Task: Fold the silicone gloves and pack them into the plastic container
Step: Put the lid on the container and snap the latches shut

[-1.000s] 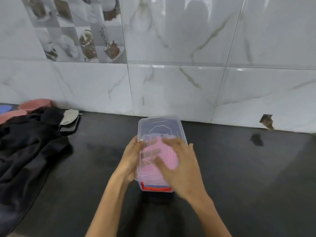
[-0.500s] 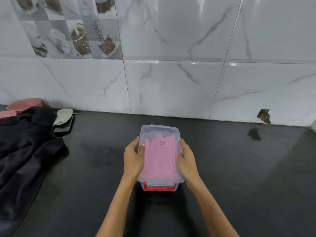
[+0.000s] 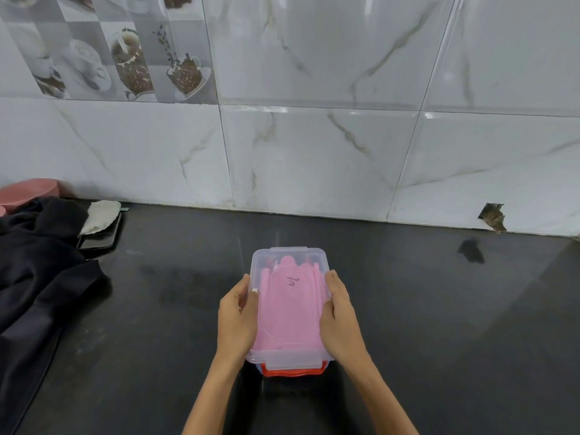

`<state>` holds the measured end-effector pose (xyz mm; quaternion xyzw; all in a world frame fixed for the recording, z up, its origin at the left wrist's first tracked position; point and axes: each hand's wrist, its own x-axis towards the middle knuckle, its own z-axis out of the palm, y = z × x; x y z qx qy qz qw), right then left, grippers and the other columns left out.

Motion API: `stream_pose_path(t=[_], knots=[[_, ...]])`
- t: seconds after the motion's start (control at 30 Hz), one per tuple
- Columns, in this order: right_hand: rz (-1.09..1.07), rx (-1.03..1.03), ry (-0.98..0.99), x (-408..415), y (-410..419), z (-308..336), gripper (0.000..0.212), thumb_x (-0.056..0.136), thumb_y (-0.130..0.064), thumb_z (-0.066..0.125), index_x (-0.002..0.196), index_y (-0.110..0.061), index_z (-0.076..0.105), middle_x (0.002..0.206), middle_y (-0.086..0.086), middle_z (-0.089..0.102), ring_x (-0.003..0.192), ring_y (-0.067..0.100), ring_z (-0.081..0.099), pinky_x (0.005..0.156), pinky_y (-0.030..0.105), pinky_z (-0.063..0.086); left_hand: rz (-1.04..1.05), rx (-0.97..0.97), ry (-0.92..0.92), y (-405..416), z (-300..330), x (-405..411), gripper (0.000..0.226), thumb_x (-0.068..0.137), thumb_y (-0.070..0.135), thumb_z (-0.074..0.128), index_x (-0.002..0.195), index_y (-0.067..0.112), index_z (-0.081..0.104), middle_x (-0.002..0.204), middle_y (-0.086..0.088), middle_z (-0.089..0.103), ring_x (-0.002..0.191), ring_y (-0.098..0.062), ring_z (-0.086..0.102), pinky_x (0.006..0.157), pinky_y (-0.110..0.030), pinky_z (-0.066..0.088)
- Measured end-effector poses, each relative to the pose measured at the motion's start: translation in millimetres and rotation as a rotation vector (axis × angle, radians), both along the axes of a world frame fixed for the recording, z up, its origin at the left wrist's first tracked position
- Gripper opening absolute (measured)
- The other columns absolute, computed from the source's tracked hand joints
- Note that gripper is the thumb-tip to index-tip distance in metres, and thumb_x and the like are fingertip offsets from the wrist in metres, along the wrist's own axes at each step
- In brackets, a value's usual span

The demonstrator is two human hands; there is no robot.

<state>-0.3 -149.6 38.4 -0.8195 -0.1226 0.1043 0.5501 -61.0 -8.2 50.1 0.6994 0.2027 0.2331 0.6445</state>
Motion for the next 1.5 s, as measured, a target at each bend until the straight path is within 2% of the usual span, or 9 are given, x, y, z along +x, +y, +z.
stream_pose_path(t=[0.37,0.53,0.77,0.9,1.0,1.17,1.33,1.4,1.5], knots=[[-0.019,-0.323,-0.143,-2,2,10,0.050,0.102,-0.016,0.028,0.150,-0.020,0.016,0.159,-0.006,0.015,0.140,0.016,0.030,0.109,0.032,0.032,0.002,-0.023,0.042,2,-1,5,0.033,0.096,0.010,0.046,0.089,0.035,0.067,0.081,0.014,0.073,0.076,-0.007,0.070,0.053,-0.016,0.054],[-0.098,-0.232,-0.189,19,4,25,0.038,0.099,-0.020,0.035,0.136,-0.014,0.040,0.143,0.006,0.040,0.105,0.017,0.050,0.087,0.026,0.037,-0.007,0.037,0.206,17,7,18,0.010,0.091,0.020,0.056,0.099,0.018,0.062,0.090,0.011,0.066,0.081,-0.004,0.063,0.061,-0.017,0.046],[-0.112,-0.291,-0.134,89,14,34,0.047,0.102,-0.030,0.025,0.143,-0.009,0.030,0.144,0.018,0.038,0.122,0.034,0.047,0.100,0.041,0.037,0.069,0.227,0.321,15,17,84,0.034,0.098,0.035,0.041,0.107,0.006,0.056,0.105,-0.006,0.057,0.096,-0.021,0.054,0.079,-0.031,0.040],[-0.037,-0.330,-0.078,105,18,24,0.042,0.102,-0.030,0.021,0.101,-0.004,0.053,0.104,0.015,0.058,0.097,0.029,0.055,0.081,0.034,0.041,0.052,0.394,0.429,9,13,100,0.025,0.100,0.023,0.033,0.084,0.007,0.044,0.088,-0.010,0.052,0.083,-0.028,0.051,0.071,-0.031,0.034],[-0.059,-0.360,-0.081,109,17,15,0.047,0.102,-0.034,0.021,0.071,-0.009,0.046,0.076,0.007,0.053,0.075,0.025,0.053,0.069,0.031,0.037,0.012,0.414,0.465,1,10,104,0.020,0.101,0.020,0.030,0.089,0.008,0.039,0.091,-0.010,0.050,0.079,-0.022,0.045,0.069,-0.032,0.033],[-0.050,-0.378,-0.136,120,4,9,0.048,0.102,-0.031,0.027,0.058,-0.013,0.035,0.058,0.003,0.042,0.050,0.015,0.038,0.047,0.028,0.029,-0.124,0.319,0.480,-7,1,107,0.021,0.103,0.027,0.023,0.096,0.009,0.030,0.088,-0.006,0.042,0.075,-0.016,0.040,0.070,-0.033,0.035],[0.001,-0.490,-0.220,126,4,13,0.046,0.102,-0.031,0.025,0.062,-0.010,0.038,0.062,0.007,0.047,0.059,0.022,0.044,0.053,0.031,0.036,-0.026,0.265,0.462,-17,-3,107,0.022,0.102,0.029,0.022,0.097,0.010,0.033,0.096,-0.007,0.045,0.082,-0.022,0.044,0.075,-0.038,0.039],[0.018,-0.575,-0.279,123,3,24,0.046,0.102,-0.034,0.022,0.073,-0.009,0.048,0.077,0.010,0.058,0.071,0.025,0.053,0.074,0.036,0.045,0.049,0.257,0.462,-22,0,107,0.023,0.101,0.027,0.024,0.102,0.009,0.038,0.109,-0.010,0.046,0.088,-0.025,0.047,0.079,-0.040,0.042],[-0.055,-0.653,-0.469,108,-2,39,0.040,0.102,-0.027,0.024,0.108,-0.010,0.059,0.113,0.008,0.064,0.105,0.025,0.057,0.112,0.044,0.023,0.167,0.185,0.410,-31,1,104,0.026,0.100,0.017,0.027,0.118,0.012,0.044,0.126,-0.010,0.042,0.105,-0.027,0.048,0.093,-0.043,0.041]])
